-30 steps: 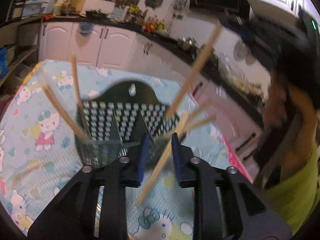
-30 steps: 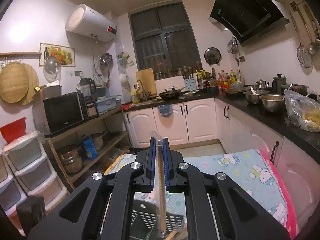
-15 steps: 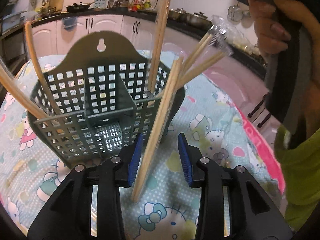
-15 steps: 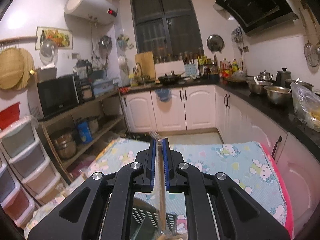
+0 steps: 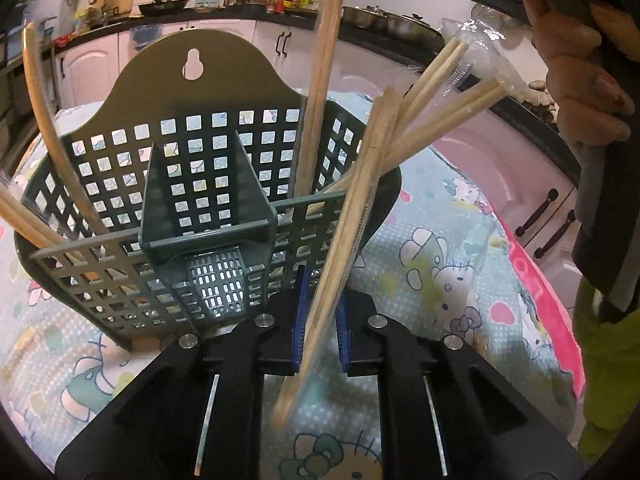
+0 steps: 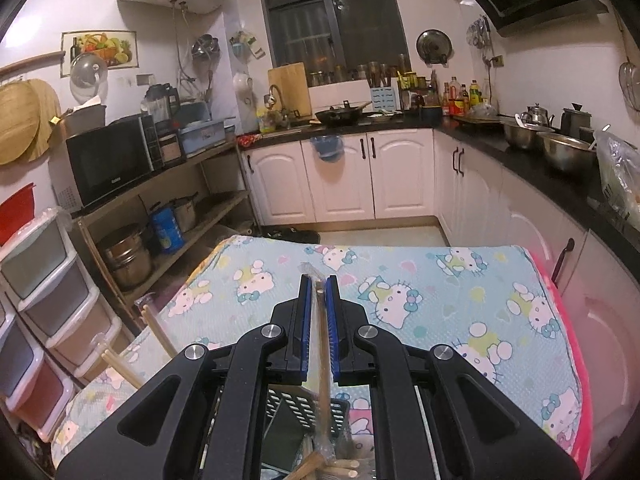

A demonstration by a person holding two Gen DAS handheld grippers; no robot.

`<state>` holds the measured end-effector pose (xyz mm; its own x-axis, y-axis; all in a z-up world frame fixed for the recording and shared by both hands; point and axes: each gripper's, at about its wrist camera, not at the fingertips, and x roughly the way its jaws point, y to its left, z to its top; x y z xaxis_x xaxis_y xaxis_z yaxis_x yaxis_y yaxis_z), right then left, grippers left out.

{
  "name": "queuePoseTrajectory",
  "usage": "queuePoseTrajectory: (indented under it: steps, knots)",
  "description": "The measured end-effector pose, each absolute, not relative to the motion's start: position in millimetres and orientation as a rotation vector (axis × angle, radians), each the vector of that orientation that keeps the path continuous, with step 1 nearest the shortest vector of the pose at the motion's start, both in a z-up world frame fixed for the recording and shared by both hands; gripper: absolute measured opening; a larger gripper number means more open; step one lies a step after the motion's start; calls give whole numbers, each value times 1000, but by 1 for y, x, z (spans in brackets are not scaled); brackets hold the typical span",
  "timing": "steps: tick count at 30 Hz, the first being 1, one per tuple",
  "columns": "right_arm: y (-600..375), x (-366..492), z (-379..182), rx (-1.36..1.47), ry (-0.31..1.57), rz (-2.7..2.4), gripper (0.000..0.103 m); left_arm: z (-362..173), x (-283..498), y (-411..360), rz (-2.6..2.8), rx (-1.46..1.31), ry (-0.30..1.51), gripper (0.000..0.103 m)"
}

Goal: Organize utensils
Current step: 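Lower the right tool's chopstick into the caddy and open it while the left tool holds its chopstick above, then lower the left tool's chopstick into the caddy and open the left tool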

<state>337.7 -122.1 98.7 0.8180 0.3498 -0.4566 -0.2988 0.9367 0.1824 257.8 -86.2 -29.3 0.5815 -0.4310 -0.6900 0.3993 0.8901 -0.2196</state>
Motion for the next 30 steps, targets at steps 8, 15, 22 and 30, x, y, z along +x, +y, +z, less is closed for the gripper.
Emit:
queuePoseTrajectory:
  steps: [8, 15, 22, 30]
  knots:
    - [-131, 338, 100, 124, 535, 351, 27, 2, 240, -61, -510, -107, 752, 1]
    - [-141, 314, 115, 130, 503, 360, 53, 61, 237, -24, -461, -178, 602, 1]
    - [-150, 265, 126, 78, 436, 362, 70, 102, 246, 1, -377, -212, 486, 1]
    - [-162, 213, 112, 81, 425, 361, 76, 117, 267, -9, -291, -207, 361, 1]
